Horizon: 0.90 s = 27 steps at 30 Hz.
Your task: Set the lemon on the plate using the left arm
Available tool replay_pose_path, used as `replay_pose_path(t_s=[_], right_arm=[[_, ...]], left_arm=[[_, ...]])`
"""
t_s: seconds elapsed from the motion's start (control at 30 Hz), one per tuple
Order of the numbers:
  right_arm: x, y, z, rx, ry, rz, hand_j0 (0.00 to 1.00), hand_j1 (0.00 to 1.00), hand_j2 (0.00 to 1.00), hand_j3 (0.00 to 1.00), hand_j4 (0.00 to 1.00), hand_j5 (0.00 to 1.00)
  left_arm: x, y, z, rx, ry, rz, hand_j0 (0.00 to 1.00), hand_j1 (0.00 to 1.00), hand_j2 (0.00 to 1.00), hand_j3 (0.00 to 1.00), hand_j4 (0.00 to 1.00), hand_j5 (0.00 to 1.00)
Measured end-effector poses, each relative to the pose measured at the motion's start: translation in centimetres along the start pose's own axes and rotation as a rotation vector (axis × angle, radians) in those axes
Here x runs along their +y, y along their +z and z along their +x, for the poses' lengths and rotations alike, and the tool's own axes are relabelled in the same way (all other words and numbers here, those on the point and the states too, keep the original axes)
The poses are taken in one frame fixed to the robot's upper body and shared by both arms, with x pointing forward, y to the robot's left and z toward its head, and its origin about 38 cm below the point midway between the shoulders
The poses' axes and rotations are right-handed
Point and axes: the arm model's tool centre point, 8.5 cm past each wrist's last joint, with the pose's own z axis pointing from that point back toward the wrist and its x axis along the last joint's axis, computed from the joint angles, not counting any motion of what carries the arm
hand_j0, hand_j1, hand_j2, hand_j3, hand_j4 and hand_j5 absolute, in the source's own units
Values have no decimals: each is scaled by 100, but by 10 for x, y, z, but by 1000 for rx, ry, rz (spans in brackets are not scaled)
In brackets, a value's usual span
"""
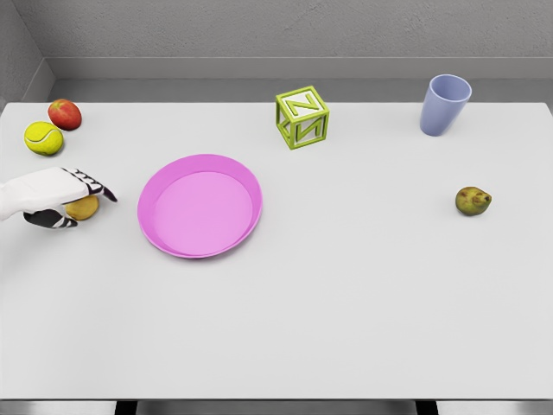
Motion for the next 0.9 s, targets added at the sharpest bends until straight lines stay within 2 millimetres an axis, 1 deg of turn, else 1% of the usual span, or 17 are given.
replay_pose_path(t_s=[0.03, 0.13, 0.27, 0.5, 0.57, 0.9], right_arm=[[0, 0, 0, 0, 0, 0, 100, 100, 100, 100, 100, 100], [0, 0, 0, 0, 0, 0, 100, 100, 100, 100, 100, 100], [0, 0, 0, 0, 0, 0, 100, 100, 100, 100, 100, 100], [0, 0, 0, 0, 0, 0, 100, 100, 100, 100, 100, 100], [0, 0, 0, 0, 0, 0, 100, 100, 100, 100, 100, 100], [0, 0, 0, 0, 0, 0, 100, 100, 100, 100, 100, 100]], left_arm=[[0, 0, 0, 0, 0, -1, 68, 68, 68, 68, 68, 68], [0, 1, -1, 2, -2, -3, 62, 62, 62, 62, 62, 62], [1, 3, -2, 6, -6, -4, 59, 59, 59, 59, 59, 59], [1, 3, -2, 6, -8, -5, 59, 59, 59, 59, 59, 59], [8, 3, -3, 8, -16, 5, 59, 59, 59, 59, 59, 59], [17, 3, -3, 6, -24, 25, 59, 59, 59, 59, 59, 59]])
